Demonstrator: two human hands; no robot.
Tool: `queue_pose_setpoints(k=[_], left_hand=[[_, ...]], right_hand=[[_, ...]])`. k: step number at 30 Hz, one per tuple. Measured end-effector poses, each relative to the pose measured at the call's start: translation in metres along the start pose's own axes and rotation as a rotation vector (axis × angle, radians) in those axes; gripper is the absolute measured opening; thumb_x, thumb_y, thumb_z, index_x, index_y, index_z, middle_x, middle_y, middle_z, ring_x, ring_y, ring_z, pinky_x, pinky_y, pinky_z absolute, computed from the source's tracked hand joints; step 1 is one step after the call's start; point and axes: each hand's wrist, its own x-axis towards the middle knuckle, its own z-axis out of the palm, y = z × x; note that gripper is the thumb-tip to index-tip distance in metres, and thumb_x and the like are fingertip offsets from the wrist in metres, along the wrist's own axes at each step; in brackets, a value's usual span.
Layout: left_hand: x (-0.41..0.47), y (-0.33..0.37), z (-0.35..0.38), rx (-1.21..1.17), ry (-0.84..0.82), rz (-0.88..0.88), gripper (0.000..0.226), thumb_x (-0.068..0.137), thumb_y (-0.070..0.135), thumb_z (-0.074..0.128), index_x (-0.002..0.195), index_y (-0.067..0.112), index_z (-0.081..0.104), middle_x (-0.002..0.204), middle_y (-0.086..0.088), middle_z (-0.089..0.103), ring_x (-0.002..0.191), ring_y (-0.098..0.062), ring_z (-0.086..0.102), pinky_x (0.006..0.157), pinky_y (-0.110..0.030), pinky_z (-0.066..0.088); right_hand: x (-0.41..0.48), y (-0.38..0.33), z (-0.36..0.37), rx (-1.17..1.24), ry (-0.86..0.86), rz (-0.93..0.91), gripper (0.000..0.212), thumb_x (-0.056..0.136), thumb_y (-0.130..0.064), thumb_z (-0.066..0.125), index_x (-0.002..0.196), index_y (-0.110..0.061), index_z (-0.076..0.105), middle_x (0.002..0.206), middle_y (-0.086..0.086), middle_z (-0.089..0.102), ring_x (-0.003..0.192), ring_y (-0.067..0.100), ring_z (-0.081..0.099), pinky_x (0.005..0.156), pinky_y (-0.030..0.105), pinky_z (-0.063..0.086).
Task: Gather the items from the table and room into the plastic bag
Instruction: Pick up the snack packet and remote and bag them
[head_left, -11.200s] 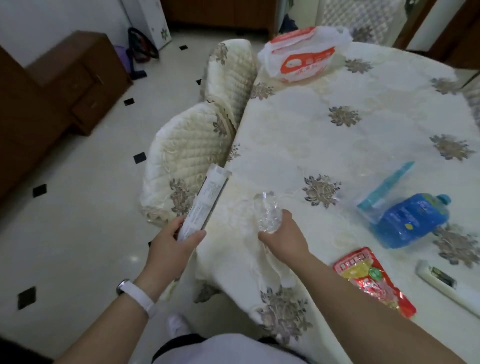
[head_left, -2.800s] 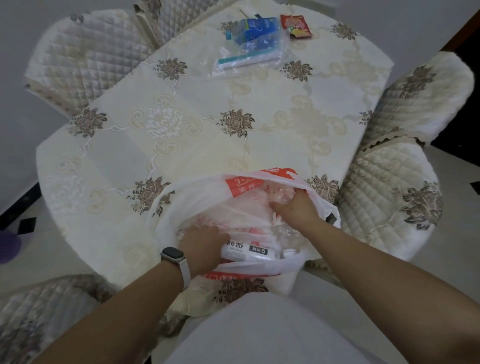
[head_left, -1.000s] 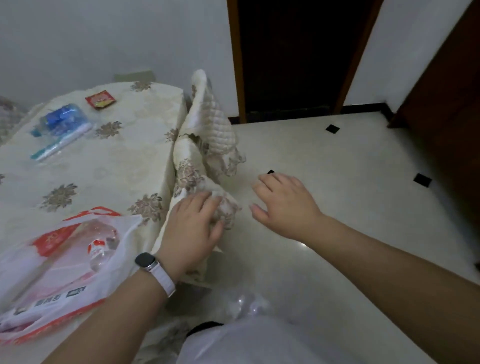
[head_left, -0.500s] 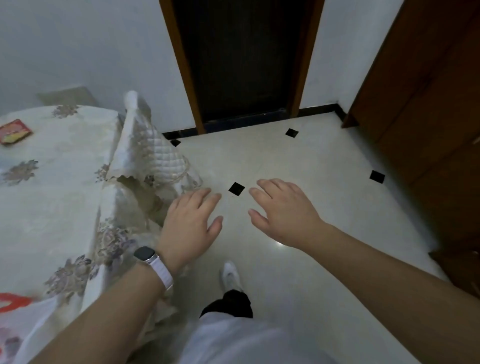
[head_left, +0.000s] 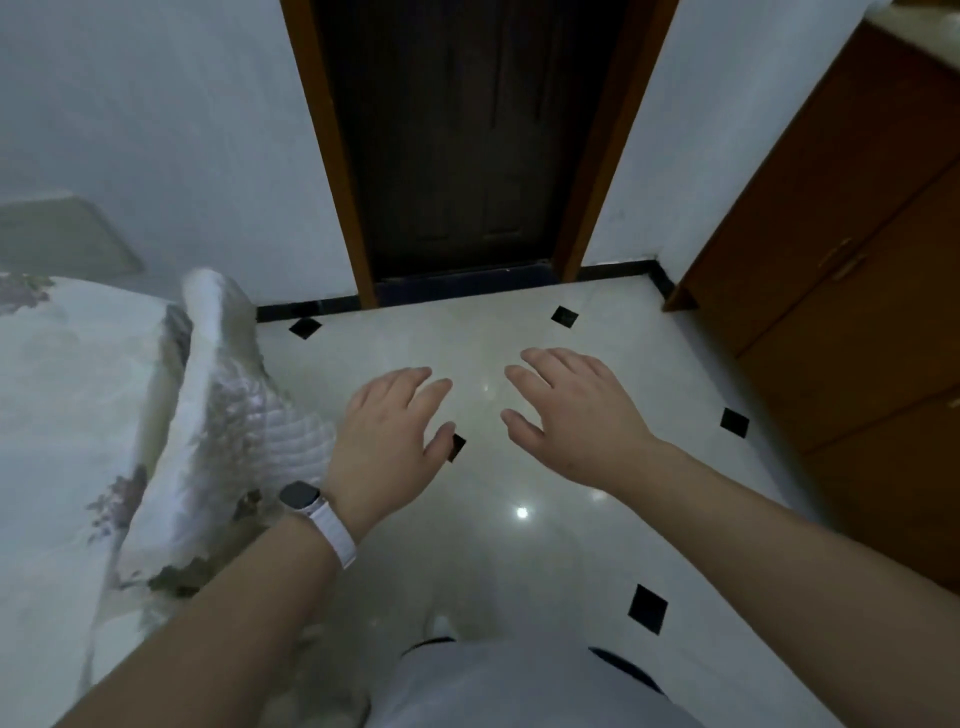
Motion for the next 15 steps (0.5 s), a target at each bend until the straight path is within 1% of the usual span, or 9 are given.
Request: queue_pose_setpoints(k=[3, 7, 10, 13, 15], left_hand=[[0.040, -0.012, 0.004, 0.014, 0.004, 0.018, 0.044, 0.089, 0.038, 0.056, 0.128, 0.017, 0.059, 0.129, -0.010, 0.060, 0.117, -0.031, 0.055, 0.100, -0.046, 0.044], [0.097, -0.026, 0.020, 0.052, -0.032, 0.012, 0.046, 0.089, 0.040, 0.054, 0.129, 0.018, 0.058, 0.130, -0.010, 0.059, 0.118, -0.031, 0.055, 0.100, -0.047, 0.042], [0.147, -0.033, 0.034, 0.096, -0.063, -0.019, 0.047, 0.090, 0.041, 0.052, 0.130, 0.018, 0.057, 0.131, -0.010, 0.059, 0.119, -0.031, 0.054, 0.101, -0.046, 0.042], [0.201, -0.032, 0.045, 0.137, -0.083, -0.073, 0.048, 0.090, 0.042, 0.054, 0.132, 0.019, 0.056, 0.133, -0.009, 0.058, 0.121, -0.031, 0.054, 0.102, -0.047, 0.042], [0.238, -0.029, 0.047, 0.176, -0.091, -0.111, 0.048, 0.090, 0.043, 0.054, 0.132, 0.020, 0.056, 0.134, -0.009, 0.058, 0.122, -0.031, 0.054, 0.102, -0.046, 0.041]], right_hand=[[0.036, 0.022, 0.004, -0.007, -0.006, 0.029, 0.055, 0.091, -0.050, 0.038, 0.126, -0.016, 0.061, 0.131, 0.009, 0.059, 0.118, 0.029, 0.055, 0.098, 0.042, 0.043], [0.089, 0.061, 0.018, 0.031, -0.024, 0.029, 0.056, 0.091, -0.050, 0.037, 0.126, -0.014, 0.061, 0.131, 0.011, 0.060, 0.118, 0.030, 0.055, 0.097, 0.044, 0.043], [0.132, 0.097, 0.030, 0.037, -0.026, 0.004, 0.054, 0.092, -0.050, 0.038, 0.127, -0.015, 0.061, 0.132, 0.010, 0.059, 0.118, 0.030, 0.055, 0.097, 0.043, 0.043], [0.179, 0.139, 0.037, 0.075, -0.049, -0.015, 0.053, 0.093, -0.049, 0.042, 0.130, -0.016, 0.059, 0.135, 0.009, 0.057, 0.121, 0.029, 0.053, 0.100, 0.043, 0.041], [0.212, 0.165, 0.036, 0.095, -0.068, -0.046, 0.053, 0.093, -0.049, 0.040, 0.131, -0.016, 0.057, 0.136, 0.008, 0.056, 0.123, 0.028, 0.052, 0.101, 0.043, 0.040]])
